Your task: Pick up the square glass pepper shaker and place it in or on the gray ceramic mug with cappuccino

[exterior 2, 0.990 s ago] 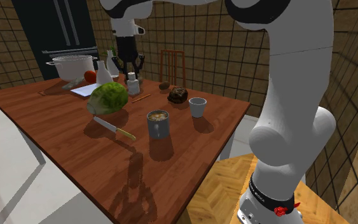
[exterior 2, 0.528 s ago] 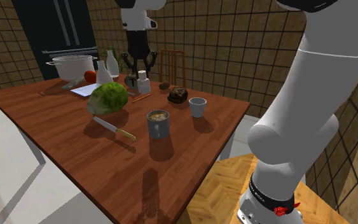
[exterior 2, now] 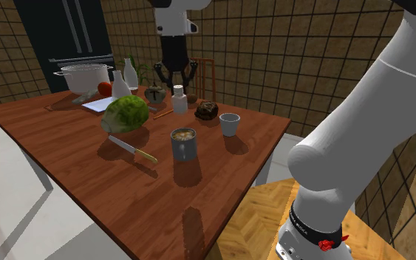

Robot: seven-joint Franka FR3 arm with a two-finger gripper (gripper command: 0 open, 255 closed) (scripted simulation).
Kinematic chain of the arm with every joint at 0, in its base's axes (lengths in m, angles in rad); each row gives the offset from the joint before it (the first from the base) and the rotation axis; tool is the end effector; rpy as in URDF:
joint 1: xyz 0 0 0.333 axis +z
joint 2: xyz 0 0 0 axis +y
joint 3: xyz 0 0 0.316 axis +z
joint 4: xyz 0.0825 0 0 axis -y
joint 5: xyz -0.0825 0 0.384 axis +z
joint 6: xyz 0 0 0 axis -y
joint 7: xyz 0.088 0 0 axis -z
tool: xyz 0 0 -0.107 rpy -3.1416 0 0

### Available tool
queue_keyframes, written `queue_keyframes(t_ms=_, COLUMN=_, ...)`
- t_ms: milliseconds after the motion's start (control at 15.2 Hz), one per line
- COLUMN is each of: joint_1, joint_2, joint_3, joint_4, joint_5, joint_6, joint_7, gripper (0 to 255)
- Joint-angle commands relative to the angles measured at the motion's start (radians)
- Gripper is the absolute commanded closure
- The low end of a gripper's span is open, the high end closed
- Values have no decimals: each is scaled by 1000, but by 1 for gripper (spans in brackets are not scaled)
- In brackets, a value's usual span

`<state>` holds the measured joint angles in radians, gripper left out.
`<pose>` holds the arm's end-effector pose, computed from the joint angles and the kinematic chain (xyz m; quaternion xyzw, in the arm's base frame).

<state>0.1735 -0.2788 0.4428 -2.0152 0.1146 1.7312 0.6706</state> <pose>0.3734 0.3010 0.5557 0.9988 -0.0456 -0.0103 0.0109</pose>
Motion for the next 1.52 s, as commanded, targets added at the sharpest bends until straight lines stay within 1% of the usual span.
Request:
queue_keyframes(t_ms=0, joint_1=2, joint_2=-6, joint_3=1, joint_4=-30, joint_5=4, joint_6=24, joint_7=-1, gripper=255)
queue_keyframes(t_ms=990, joint_1=7, joint_2=24, joint_3=21, joint_4=-206, joint_5=4, joint_6=228, joint_7=4, gripper=255)
queue_keyframes(t_ms=1452, joint_1=7, joint_2=25, joint_3=22, joint_4=-210, joint_5=3, joint_6=234, joint_7=4, gripper=255)
